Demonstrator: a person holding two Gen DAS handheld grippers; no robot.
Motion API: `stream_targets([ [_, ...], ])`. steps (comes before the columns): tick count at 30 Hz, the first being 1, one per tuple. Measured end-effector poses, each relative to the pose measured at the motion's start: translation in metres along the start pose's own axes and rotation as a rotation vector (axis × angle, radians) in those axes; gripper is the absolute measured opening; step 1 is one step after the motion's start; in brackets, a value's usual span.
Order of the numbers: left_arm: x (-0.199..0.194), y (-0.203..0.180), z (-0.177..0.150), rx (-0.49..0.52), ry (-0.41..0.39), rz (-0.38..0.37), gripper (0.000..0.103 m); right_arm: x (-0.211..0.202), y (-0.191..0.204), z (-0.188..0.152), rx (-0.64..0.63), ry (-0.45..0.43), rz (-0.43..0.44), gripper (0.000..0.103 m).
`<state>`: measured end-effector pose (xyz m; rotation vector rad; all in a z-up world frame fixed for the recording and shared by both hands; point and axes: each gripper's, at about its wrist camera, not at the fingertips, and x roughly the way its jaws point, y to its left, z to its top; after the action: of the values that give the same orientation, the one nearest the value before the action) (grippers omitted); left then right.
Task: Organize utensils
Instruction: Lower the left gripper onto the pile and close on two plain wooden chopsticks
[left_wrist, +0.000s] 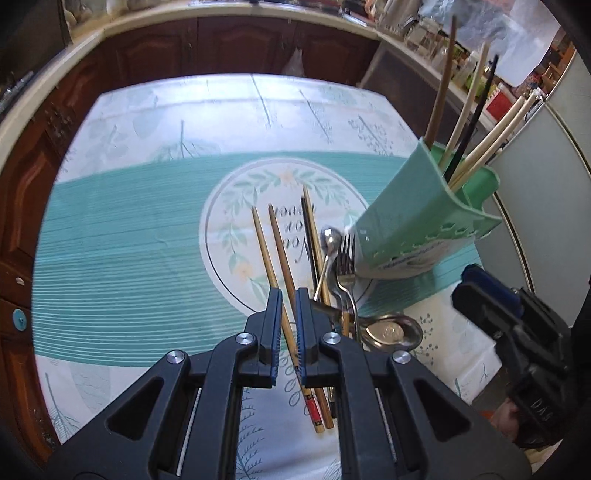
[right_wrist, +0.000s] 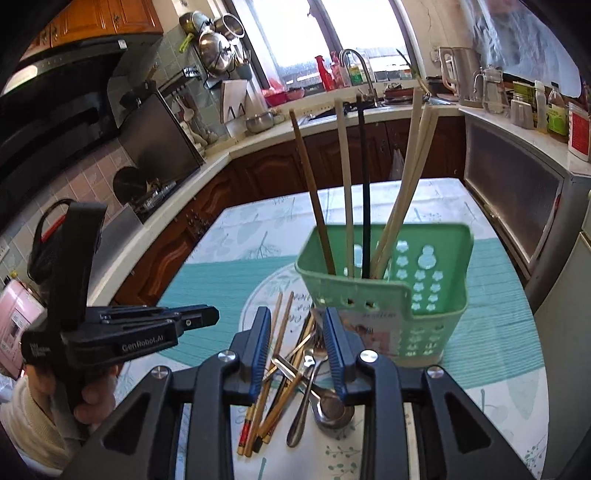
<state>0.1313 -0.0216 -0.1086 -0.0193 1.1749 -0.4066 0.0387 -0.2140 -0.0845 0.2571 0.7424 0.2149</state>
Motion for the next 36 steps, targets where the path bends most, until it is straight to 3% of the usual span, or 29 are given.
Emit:
stream_targets([
  [5,0.039,0.003,0.014,-0.027,0.148,-0.028,0.005,0.026,-0.003,-0.018,0.039,0.100,-0.008,0.029],
  [12,0.084,0.000,0.030,-0.046,0.282,0.021,0.005,0.044,-0.009,-0.034,0.069,0.170,0.009,0.029],
  [19,0.097,-0.005,0.033,-0.050,0.328,0.011,0.005,0.046,-0.020,-0.039,0.096,0.174,0.028,0.029],
  [27,0.092,-0.009,0.040,-0.034,0.307,0.080,0.005,0.050,-0.024,-0.041,0.103,0.183,0.055,0.029],
  [28,0.092,-0.010,0.040,-0.028,0.305,0.092,0.008,0.050,-0.023,-0.041,0.103,0.184,0.058,0.029],
  [30,0.092,-0.011,0.038,-0.015,0.307,0.111,0.028,0.050,-0.023,-0.042,0.104,0.185,0.062,0.029],
  [31,0.093,-0.011,0.039,-0.014,0.309,0.112,0.044,0.050,-0.023,-0.042,0.105,0.185,0.065,0.029],
  [32,0.093,-0.011,0.039,-0.016,0.308,0.109,0.051,0.050,-0.023,-0.042,0.108,0.185,0.070,0.029],
  [36,0.098,-0.012,0.042,-0.022,0.305,0.145,0.051,0.050,-0.024,-0.043,0.112,0.183,0.079,0.029],
])
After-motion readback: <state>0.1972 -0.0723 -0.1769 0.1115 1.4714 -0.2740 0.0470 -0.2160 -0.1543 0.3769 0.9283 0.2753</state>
